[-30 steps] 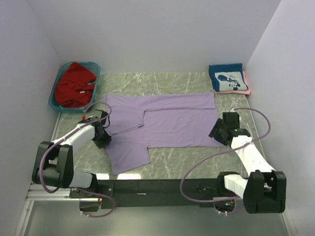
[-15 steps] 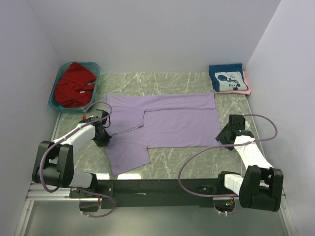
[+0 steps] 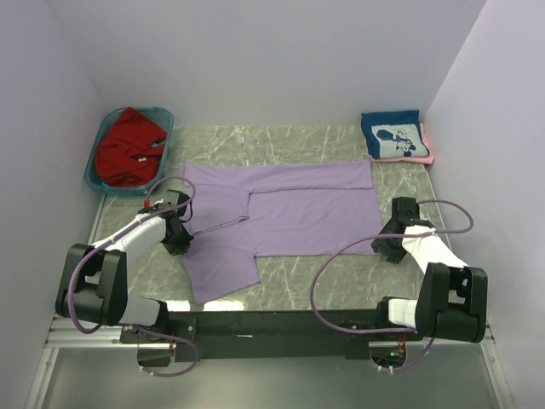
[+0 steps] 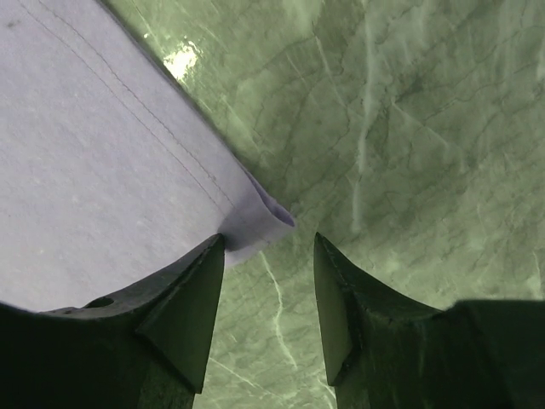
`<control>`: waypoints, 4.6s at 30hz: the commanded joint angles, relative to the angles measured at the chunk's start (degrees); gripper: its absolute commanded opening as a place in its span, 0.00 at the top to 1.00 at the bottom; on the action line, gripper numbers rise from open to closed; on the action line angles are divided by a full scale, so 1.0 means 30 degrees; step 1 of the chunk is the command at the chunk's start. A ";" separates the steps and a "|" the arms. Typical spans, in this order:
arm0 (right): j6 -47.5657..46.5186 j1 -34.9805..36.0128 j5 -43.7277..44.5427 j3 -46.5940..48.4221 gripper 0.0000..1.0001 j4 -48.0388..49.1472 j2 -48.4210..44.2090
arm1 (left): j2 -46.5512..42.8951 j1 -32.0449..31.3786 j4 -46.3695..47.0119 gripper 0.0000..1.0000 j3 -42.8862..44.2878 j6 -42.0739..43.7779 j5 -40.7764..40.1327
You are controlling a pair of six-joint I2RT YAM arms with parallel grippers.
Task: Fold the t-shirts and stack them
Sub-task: Fold the tshirt
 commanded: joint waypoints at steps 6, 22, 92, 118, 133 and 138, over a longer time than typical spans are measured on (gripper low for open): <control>0.0124 -0.0106 0.0110 0.0473 0.52 0.0278 0.0701 | 0.0019 -0.0118 -0.0404 0.99 -0.0175 -0.0297 -0.0071; 0.0710 -0.0223 0.1135 0.0678 1.00 -0.1916 -0.3569 | -0.2938 0.1755 -0.2541 0.99 0.0294 -0.0005 0.1832; -0.1224 0.0304 -0.1706 1.4711 0.99 0.0659 1.2127 | 0.9511 0.3632 -0.3246 0.96 1.3302 0.2515 0.0925; -0.1283 0.0304 -0.1003 1.4594 0.97 0.0806 1.2742 | 1.0359 0.3602 -0.3158 0.97 1.5147 0.2779 0.0662; -0.1547 0.1152 -0.1618 1.4976 0.49 0.0161 0.9967 | 0.8108 0.3222 -0.2835 0.41 1.5001 0.2807 -0.0334; -0.1575 0.2674 -0.1999 1.3542 0.36 0.0454 0.7444 | 0.5419 0.2549 -0.3509 0.16 1.3983 0.2837 -0.1038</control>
